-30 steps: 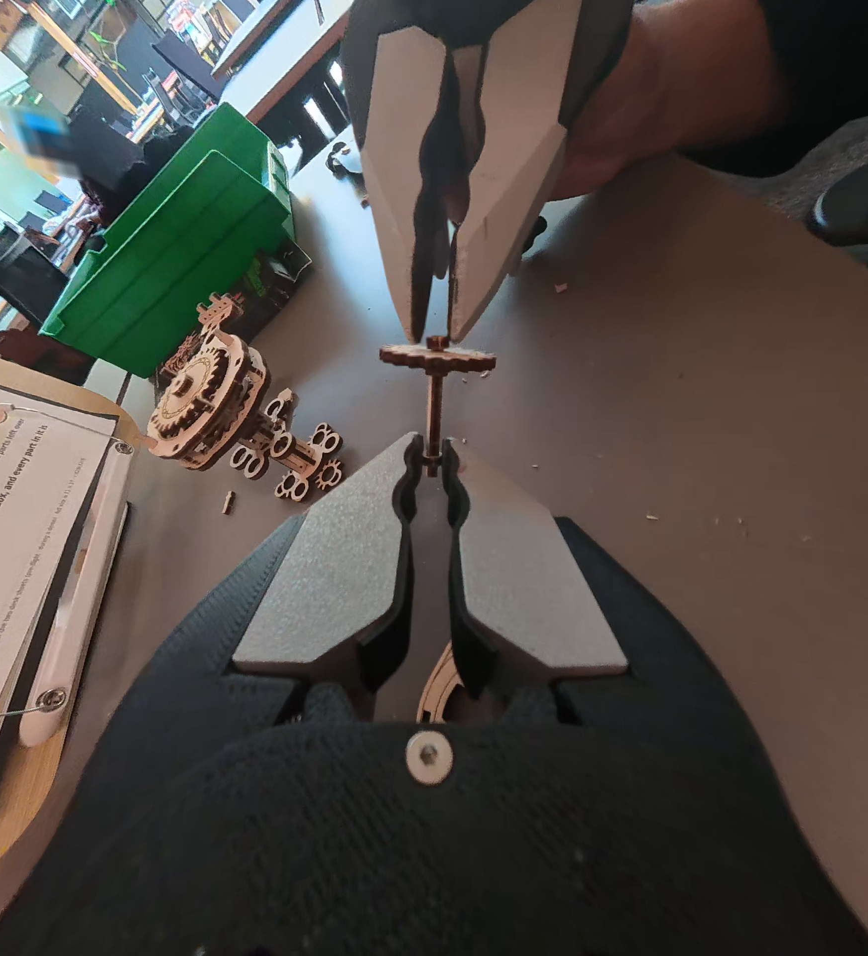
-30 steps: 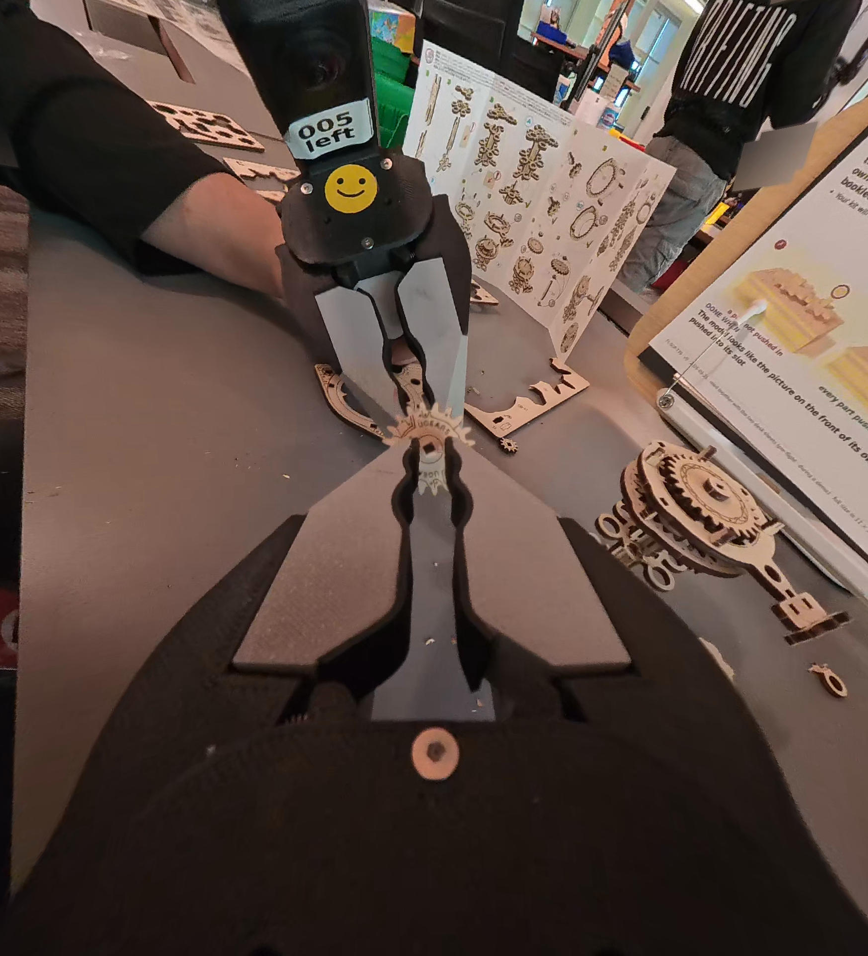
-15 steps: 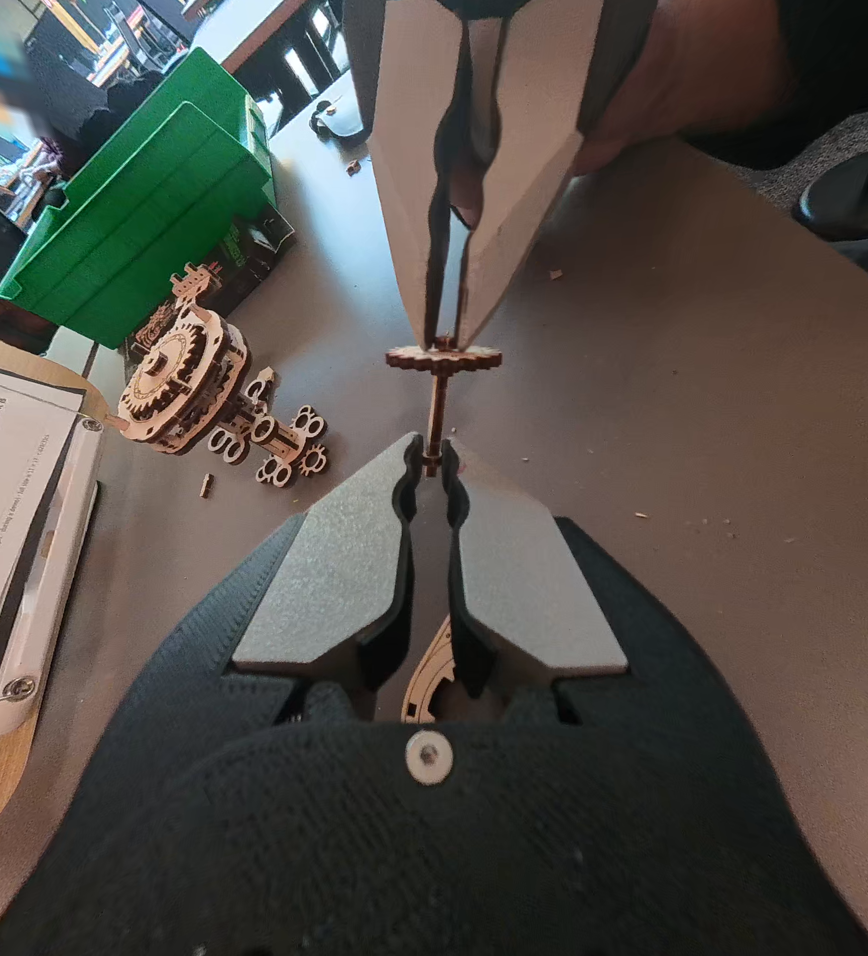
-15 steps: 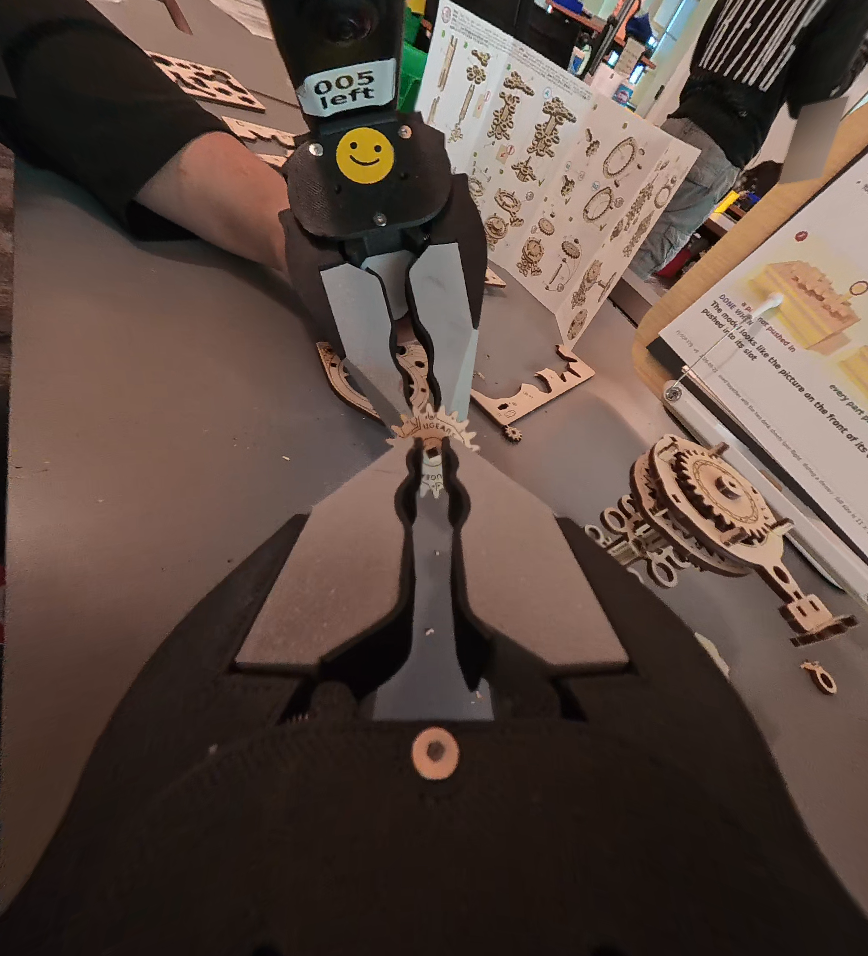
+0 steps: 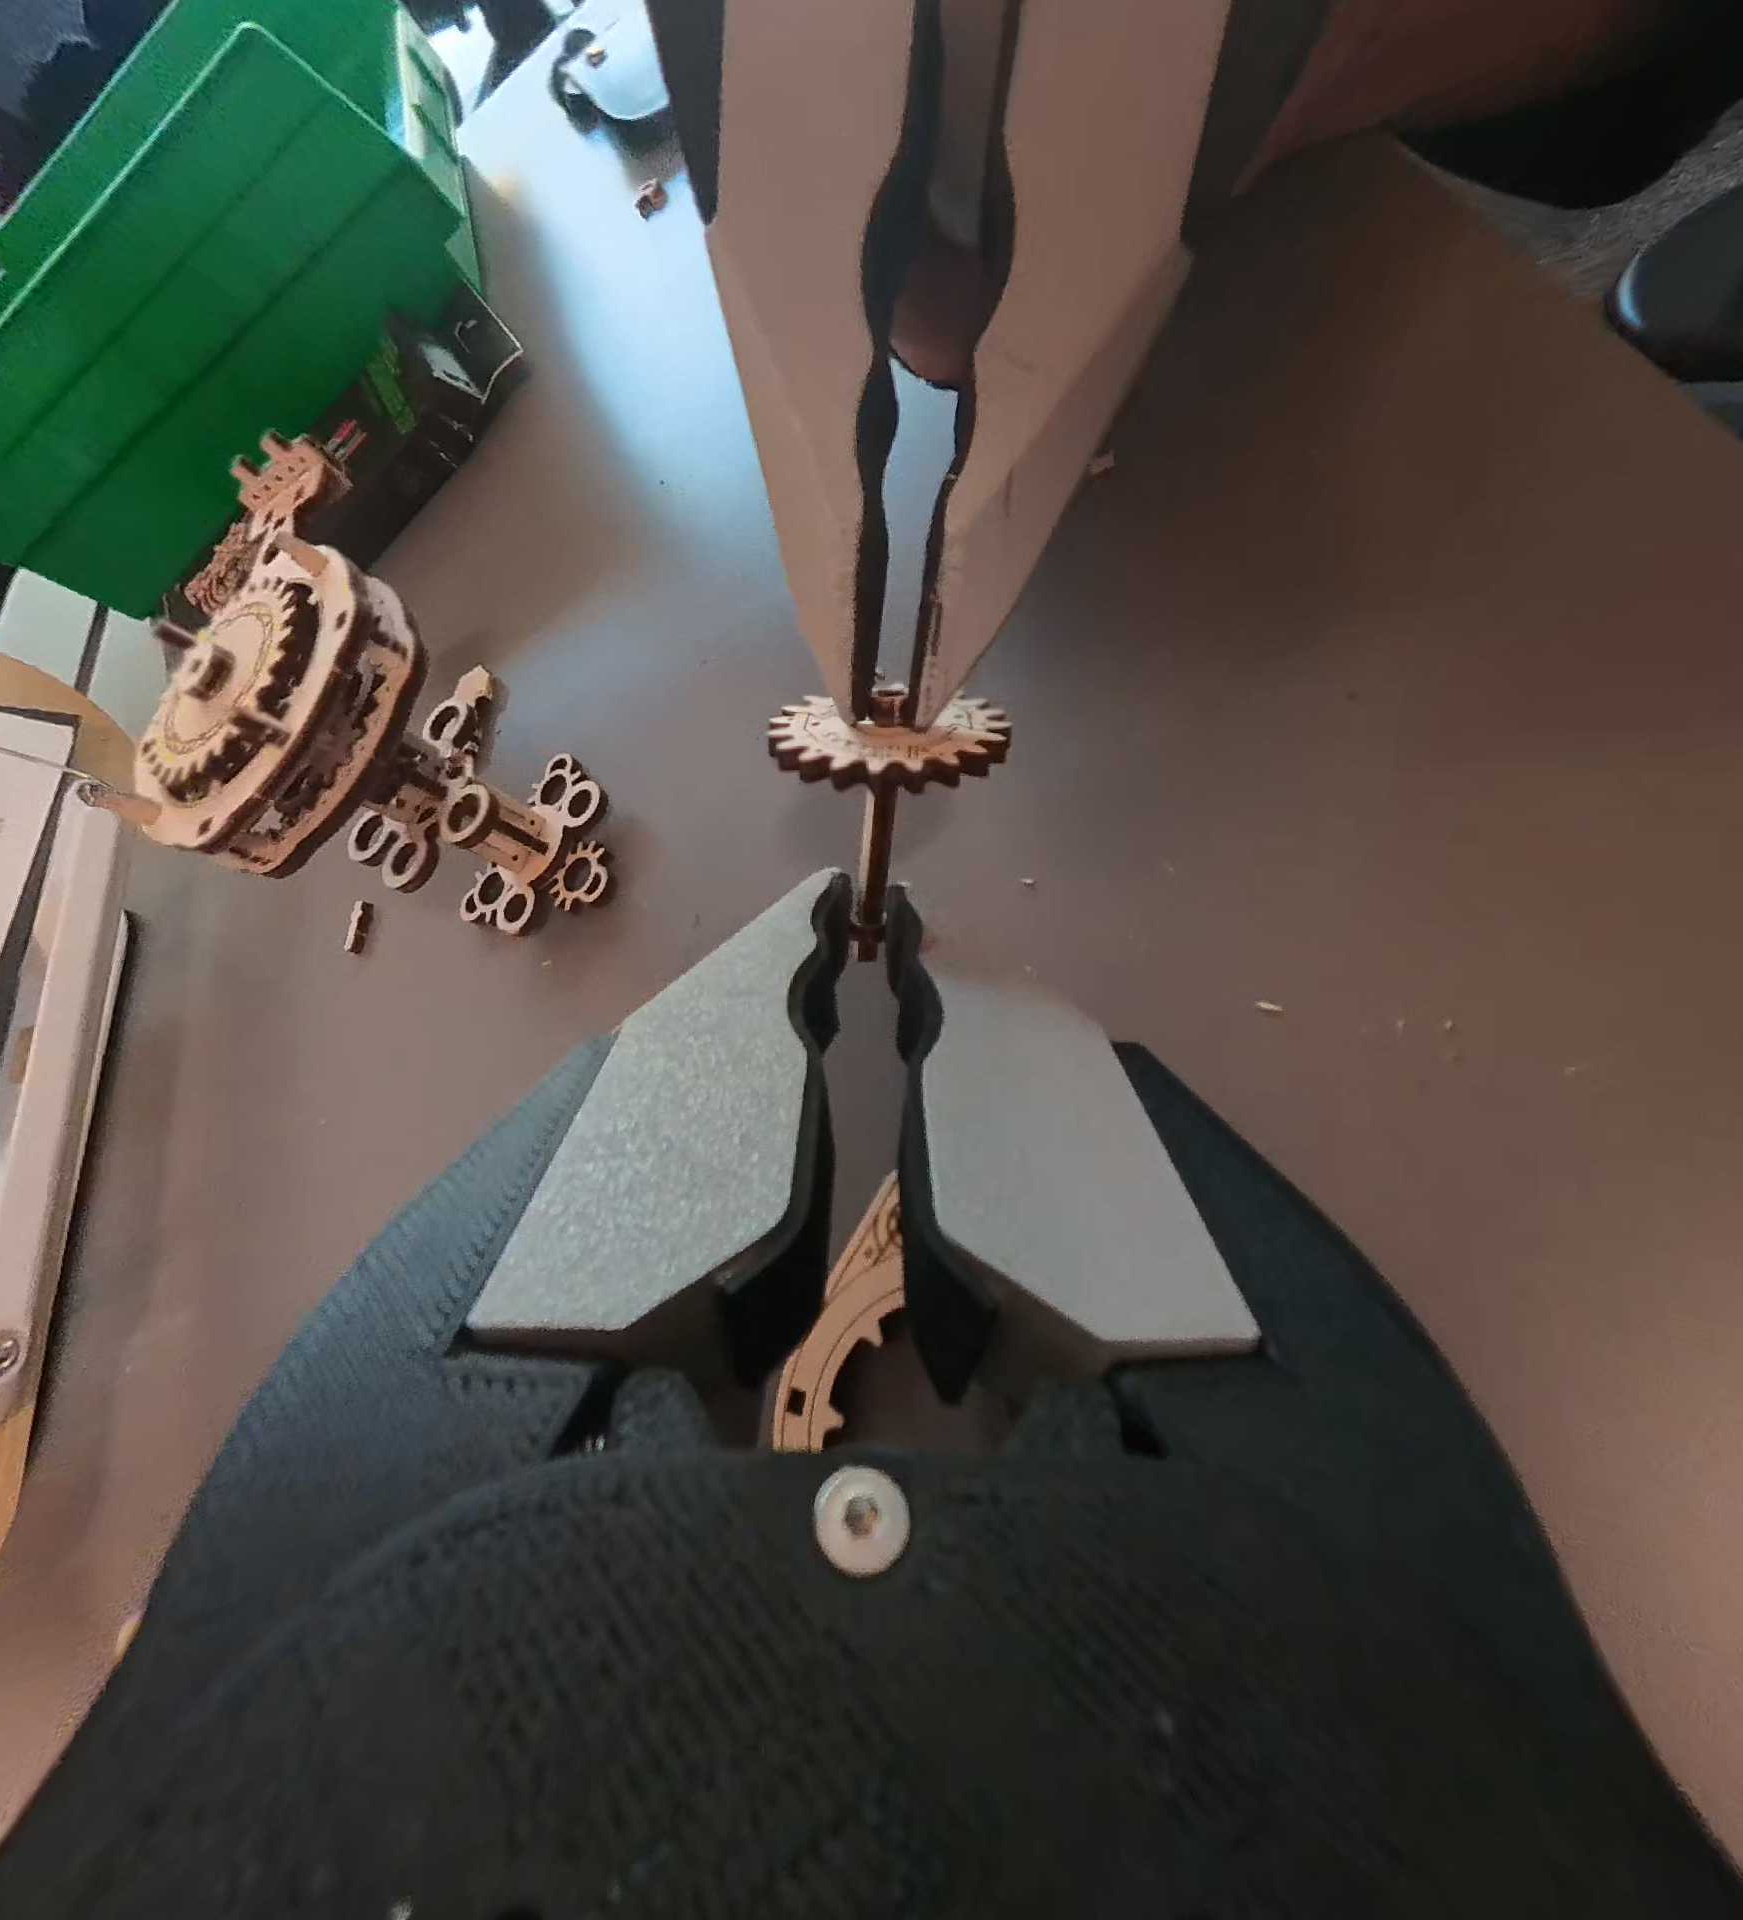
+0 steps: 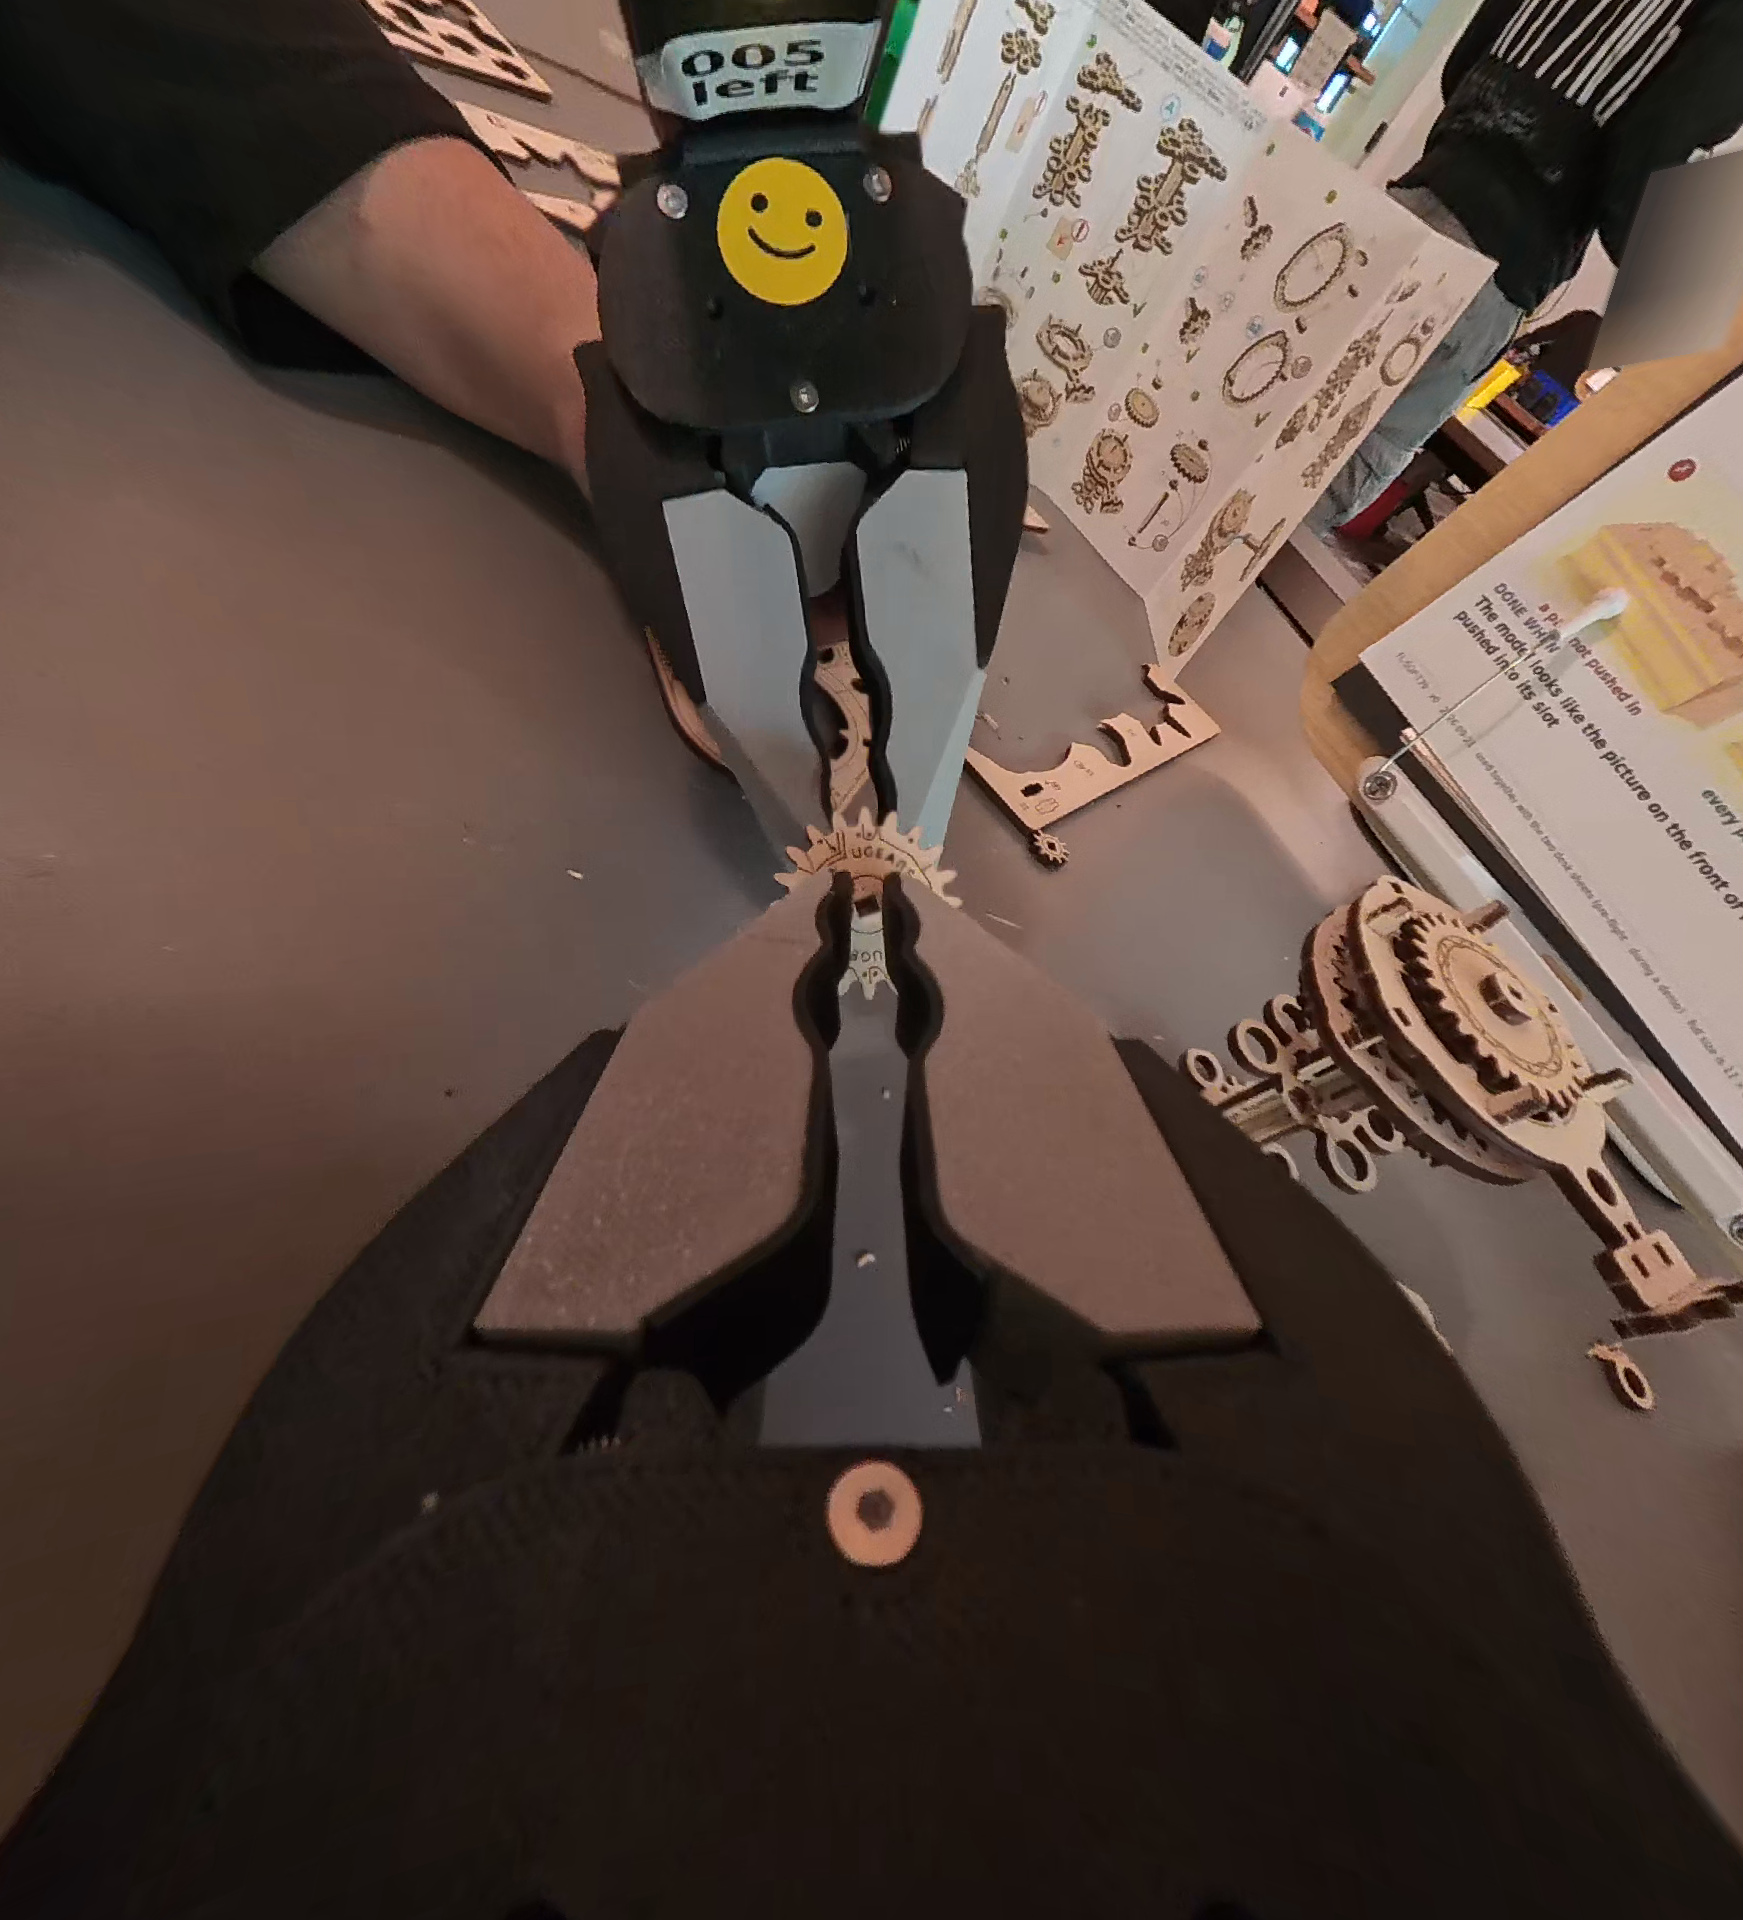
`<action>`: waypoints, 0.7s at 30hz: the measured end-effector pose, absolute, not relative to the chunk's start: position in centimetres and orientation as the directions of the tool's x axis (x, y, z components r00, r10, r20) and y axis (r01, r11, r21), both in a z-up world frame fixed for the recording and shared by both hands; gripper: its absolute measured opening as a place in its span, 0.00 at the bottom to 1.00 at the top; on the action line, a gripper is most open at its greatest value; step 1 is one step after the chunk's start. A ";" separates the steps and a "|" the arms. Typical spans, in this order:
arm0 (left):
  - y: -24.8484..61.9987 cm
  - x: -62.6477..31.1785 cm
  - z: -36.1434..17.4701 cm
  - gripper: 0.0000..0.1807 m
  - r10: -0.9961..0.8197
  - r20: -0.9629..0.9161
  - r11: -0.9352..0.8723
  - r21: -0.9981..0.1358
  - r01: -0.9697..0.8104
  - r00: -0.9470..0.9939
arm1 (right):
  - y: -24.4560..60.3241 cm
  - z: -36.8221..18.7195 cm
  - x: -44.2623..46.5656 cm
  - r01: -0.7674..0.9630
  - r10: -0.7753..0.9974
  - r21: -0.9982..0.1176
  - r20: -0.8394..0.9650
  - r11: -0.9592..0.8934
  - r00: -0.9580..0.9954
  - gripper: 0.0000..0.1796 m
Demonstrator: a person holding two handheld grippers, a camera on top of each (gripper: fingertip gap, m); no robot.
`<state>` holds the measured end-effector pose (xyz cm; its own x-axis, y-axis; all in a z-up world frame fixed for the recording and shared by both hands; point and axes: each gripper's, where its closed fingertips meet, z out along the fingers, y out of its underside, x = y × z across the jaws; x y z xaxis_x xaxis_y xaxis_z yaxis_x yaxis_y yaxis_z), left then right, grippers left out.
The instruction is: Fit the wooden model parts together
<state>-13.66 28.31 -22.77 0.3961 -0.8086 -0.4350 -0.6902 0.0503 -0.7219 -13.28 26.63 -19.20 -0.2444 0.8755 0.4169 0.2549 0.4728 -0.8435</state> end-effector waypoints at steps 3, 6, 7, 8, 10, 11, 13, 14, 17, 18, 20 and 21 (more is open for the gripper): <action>28.5 -14.0 -22.9 0.02 -0.808 -0.420 0.022 -0.722 -0.691 0.413 | 27.0 -19.8 -13.3 0.291 0.873 -0.826 0.426 0.483 -0.239 0.01; 28.6 -14.3 -22.8 0.02 -0.806 -0.411 0.008 -0.728 -0.685 0.427 | 27.2 -20.0 -13.3 0.305 0.873 -0.820 0.427 0.484 -0.237 0.01; 28.6 -14.2 -22.7 0.02 -0.806 -0.407 0.009 -0.735 -0.678 0.429 | 27.2 -19.9 -13.3 0.302 0.877 -0.826 0.418 0.476 -0.237 0.01; 28.6 -14.2 -22.7 0.02 -0.809 -0.402 0.007 -0.736 -0.677 0.429 | 27.2 -19.9 -13.3 0.304 0.879 -0.828 0.412 0.471 -0.240 0.01; 28.6 -14.2 -23.0 0.02 -0.810 -0.407 0.001 -0.722 -0.692 0.422 | 27.2 -20.1 -13.3 0.312 0.877 -0.823 0.414 0.475 -0.244 0.01; 28.6 -14.2 -23.1 0.02 -0.810 -0.411 0.003 -0.717 -0.697 0.419 | 27.2 -20.0 -13.3 0.306 0.877 -0.825 0.415 0.475 -0.242 0.01; 28.6 -13.9 -22.7 0.02 -0.810 -0.407 0.020 -0.738 -0.675 0.421 | 26.8 -19.1 -13.4 0.256 0.886 -0.854 0.399 0.452 -0.235 0.01; 28.6 -13.7 -22.3 0.02 -0.812 -0.398 0.028 -0.756 -0.654 0.426 | 26.7 -18.5 -13.4 0.228 0.893 -0.871 0.386 0.435 -0.229 0.01; 28.9 -13.7 -21.8 0.02 -0.803 -0.394 0.030 -0.775 -0.631 0.447 | 26.9 -18.0 -13.4 0.213 0.911 -0.894 0.351 0.395 -0.217 0.04; 28.9 -13.7 -21.7 0.02 -0.800 -0.398 0.036 -0.779 -0.625 0.450 | 27.0 -17.9 -13.4 0.210 0.916 -0.899 0.342 0.384 -0.212 0.07; 28.9 -13.7 -21.3 0.03 -0.794 -0.402 0.049 -0.790 -0.611 0.457 | 27.1 -17.6 -13.3 0.199 0.925 -0.911 0.322 0.361 -0.201 0.12; 28.9 -13.7 -21.1 0.03 -0.790 -0.403 0.053 -0.796 -0.603 0.463 | 27.1 -17.3 -13.3 0.188 0.930 -0.919 0.310 0.347 -0.200 0.15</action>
